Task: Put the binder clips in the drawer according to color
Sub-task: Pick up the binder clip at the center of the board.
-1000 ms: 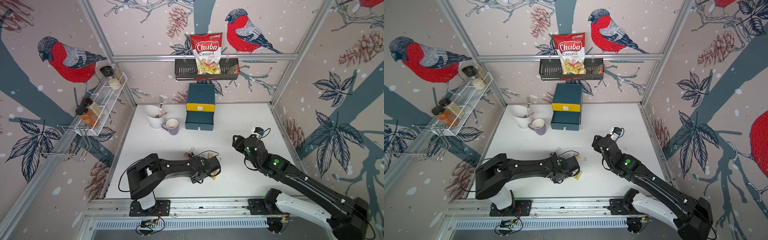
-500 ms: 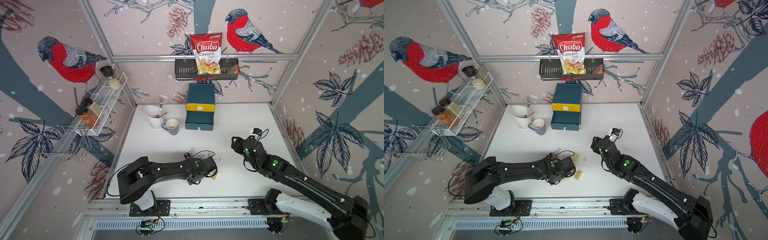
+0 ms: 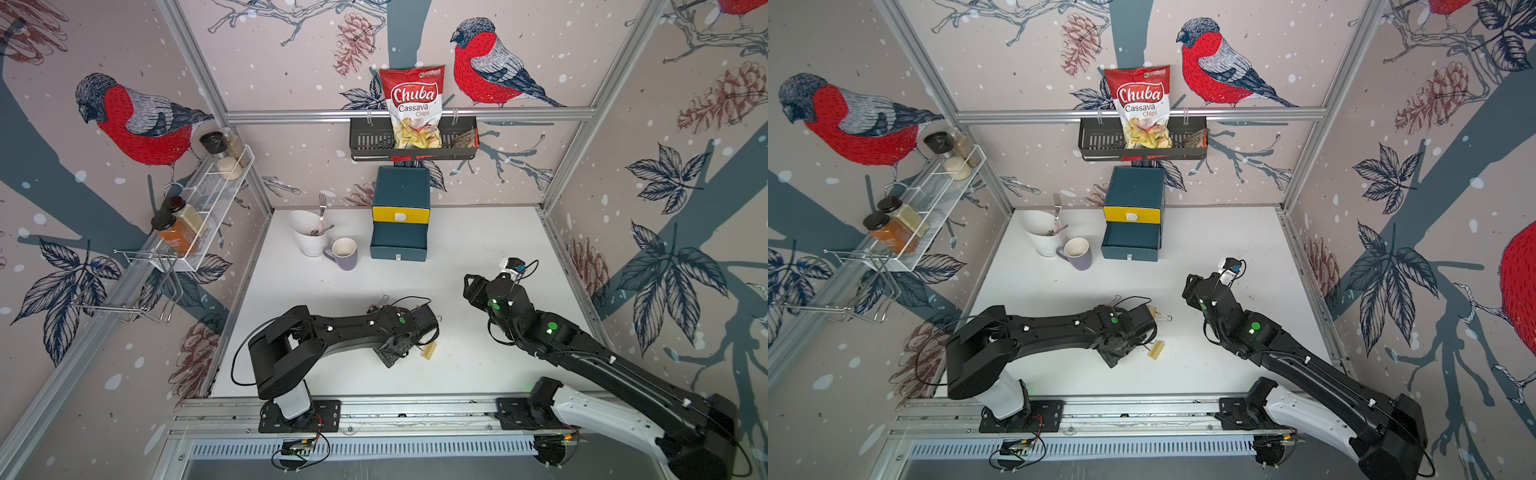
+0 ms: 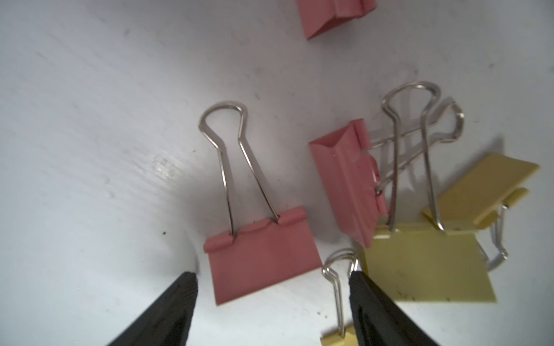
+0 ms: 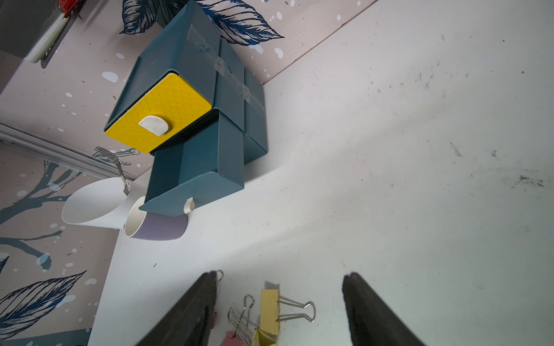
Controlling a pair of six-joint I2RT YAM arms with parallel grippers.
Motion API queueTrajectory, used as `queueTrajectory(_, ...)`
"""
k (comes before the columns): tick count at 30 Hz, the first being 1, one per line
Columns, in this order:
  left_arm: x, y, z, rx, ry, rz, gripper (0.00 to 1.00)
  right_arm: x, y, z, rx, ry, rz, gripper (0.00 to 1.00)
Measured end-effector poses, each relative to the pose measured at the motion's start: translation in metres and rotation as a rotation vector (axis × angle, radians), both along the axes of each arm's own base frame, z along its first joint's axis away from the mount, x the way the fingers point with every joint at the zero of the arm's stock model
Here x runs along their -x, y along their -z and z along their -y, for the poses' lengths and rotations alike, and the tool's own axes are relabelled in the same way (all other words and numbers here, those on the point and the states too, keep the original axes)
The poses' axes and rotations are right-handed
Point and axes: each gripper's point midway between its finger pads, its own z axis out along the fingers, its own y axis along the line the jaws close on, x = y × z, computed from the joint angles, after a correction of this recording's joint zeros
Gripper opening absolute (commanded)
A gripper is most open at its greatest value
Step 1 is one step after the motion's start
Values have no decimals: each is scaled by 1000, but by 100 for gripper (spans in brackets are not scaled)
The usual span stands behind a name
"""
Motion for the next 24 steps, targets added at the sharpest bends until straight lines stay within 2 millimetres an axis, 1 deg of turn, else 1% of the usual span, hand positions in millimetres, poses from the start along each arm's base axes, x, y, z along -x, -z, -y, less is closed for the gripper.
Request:
queueTrajectory(8,-2,4,-4,-15,-59,-56,80,1,3,1,5,1,-2,72)
queueTrajectory(13,-5,5,-11,-30,-90,-63,78,2,6,2,10,1,-6,72)
queueTrajectory(21,-5,8,-17,-52,-113,-86,67,1,7,1,6,1,-3,72)
queueTrajectory(24,-3,10,-19,-59,-112,-95,60,1,7,1,5,1,-3,72)
